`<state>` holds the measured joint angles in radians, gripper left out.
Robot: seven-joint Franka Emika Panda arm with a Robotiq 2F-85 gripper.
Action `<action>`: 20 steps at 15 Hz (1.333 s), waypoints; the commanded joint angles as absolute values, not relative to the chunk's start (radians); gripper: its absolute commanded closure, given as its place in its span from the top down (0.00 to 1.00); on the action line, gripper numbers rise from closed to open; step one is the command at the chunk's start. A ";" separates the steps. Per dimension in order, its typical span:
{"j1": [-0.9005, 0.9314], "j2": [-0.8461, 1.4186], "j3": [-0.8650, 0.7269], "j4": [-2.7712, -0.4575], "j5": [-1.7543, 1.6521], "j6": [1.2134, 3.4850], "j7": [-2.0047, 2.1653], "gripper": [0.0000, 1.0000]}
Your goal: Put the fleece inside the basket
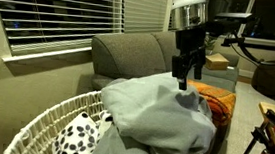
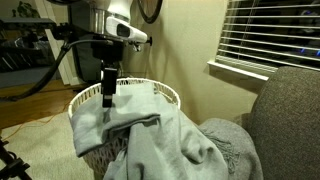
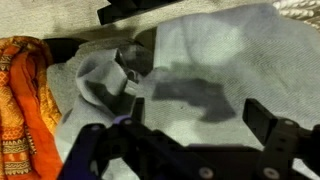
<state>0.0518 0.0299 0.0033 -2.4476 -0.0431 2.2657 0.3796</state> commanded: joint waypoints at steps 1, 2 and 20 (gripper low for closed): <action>0.014 -0.060 -0.017 -2.531 -0.075 2.309 0.408 1.00; 0.004 -0.064 -0.021 -2.533 -0.076 2.311 0.403 1.00; -0.050 0.020 -0.053 -2.551 0.025 2.569 0.230 1.00</action>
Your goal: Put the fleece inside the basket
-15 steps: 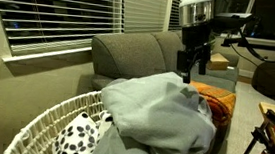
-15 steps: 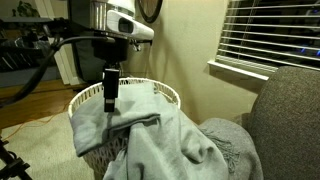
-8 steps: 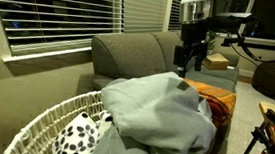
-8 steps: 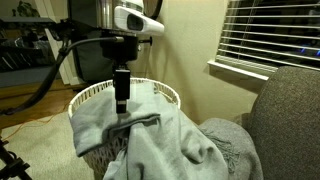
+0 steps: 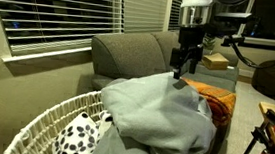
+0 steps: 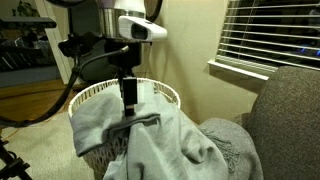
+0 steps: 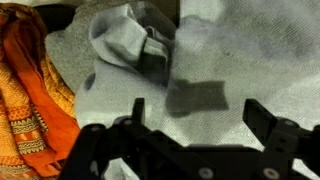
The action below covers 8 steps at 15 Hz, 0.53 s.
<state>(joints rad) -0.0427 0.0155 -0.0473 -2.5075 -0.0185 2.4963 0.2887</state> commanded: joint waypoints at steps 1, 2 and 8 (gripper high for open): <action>-0.050 0.028 -0.053 -2.560 0.043 2.587 0.211 1.00; -0.050 0.036 -0.052 -2.565 0.060 2.603 0.195 1.00; -0.053 0.078 -0.043 -2.590 0.163 2.678 0.079 1.00</action>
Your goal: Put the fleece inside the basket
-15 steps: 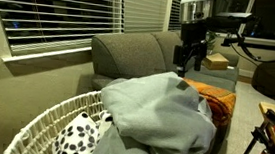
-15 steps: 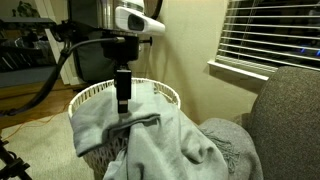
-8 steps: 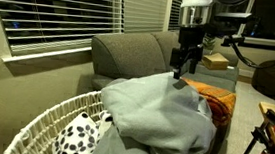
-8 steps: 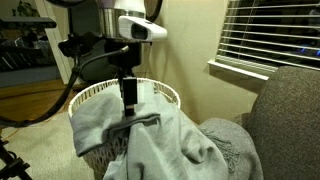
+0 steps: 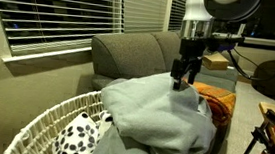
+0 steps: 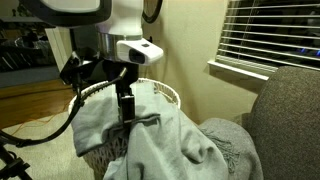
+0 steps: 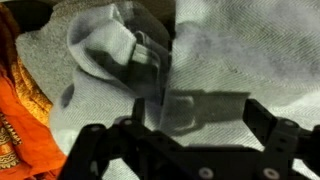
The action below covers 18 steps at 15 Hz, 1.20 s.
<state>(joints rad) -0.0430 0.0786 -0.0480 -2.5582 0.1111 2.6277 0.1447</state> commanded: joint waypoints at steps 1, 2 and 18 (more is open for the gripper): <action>-0.054 0.084 -0.042 -2.592 0.177 2.683 0.061 1.00; -0.056 0.089 -0.041 -2.592 0.189 2.687 0.046 0.97; -0.081 0.074 -0.052 -2.581 0.231 2.671 -0.049 0.01</action>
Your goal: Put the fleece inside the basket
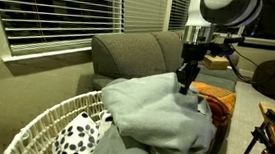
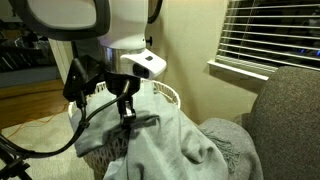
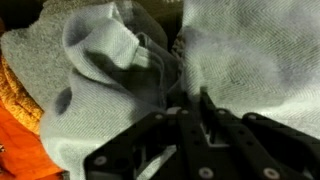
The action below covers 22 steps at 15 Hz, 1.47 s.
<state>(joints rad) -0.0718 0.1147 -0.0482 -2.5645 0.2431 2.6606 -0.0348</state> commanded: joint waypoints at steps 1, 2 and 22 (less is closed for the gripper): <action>-0.079 0.069 -0.051 -2.573 0.224 2.667 -0.046 0.00; -0.076 0.067 -0.049 -2.565 0.220 2.665 -0.045 0.00; 0.038 0.114 0.078 -2.397 0.181 2.630 -0.067 0.02</action>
